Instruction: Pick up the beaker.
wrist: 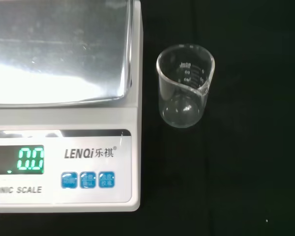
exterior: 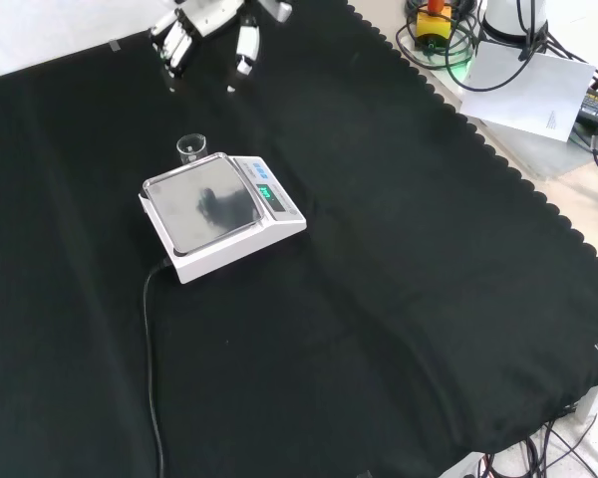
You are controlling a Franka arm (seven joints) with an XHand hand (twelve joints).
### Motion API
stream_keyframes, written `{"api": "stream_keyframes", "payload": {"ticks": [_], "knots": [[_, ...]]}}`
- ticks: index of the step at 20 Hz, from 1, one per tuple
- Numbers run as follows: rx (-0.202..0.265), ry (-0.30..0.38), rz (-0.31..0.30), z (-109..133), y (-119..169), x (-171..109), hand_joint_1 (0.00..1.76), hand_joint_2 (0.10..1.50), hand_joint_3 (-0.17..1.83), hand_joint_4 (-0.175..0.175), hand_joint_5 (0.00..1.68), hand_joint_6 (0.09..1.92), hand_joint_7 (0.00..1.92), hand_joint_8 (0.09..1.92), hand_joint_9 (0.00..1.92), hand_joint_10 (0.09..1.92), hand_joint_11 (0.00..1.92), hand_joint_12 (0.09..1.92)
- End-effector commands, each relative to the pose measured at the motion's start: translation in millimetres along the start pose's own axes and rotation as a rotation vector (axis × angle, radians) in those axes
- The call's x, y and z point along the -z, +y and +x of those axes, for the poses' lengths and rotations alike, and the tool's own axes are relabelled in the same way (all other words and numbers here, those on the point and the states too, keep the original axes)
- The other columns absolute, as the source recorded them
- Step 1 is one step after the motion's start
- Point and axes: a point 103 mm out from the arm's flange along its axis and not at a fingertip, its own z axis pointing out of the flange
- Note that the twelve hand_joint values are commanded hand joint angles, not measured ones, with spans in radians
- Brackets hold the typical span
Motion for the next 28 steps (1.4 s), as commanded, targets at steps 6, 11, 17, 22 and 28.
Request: {"api": "stream_keyframes", "payload": {"ticks": [6,11,17,22,28], "knots": [[0.014,0.015,0.079,-8.0,49.8,-39.8,0.57,0.85,0.41,-0.023,0.48,0.4,0.42,0.7,0.46,0.81,0.0,1.42],[0.021,-0.004,0.127,-11.4,49.0,-52.0,0.59,0.84,0.41,-0.024,0.47,0.44,0.41,0.7,0.46,0.81,0.0,1.43],[0.011,-0.11,0.18,-11.3,48.5,-63.3,0.63,0.67,0.28,-0.002,0.21,0.19,0.02,0.66,0.11,0.89,0.0,1.36],[0.006,-0.09,0.184,-18.1,50.2,-71.3,0.64,0.66,0.26,0.005,0.19,0.14,0.01,0.65,0.09,0.91,0.0,1.35],[0.015,-0.058,0.171,-28.1,56.8,-77.1,0.66,0.67,0.26,0.005,0.25,0.13,0.07,0.66,0.14,0.9,0.0,1.36]]}}
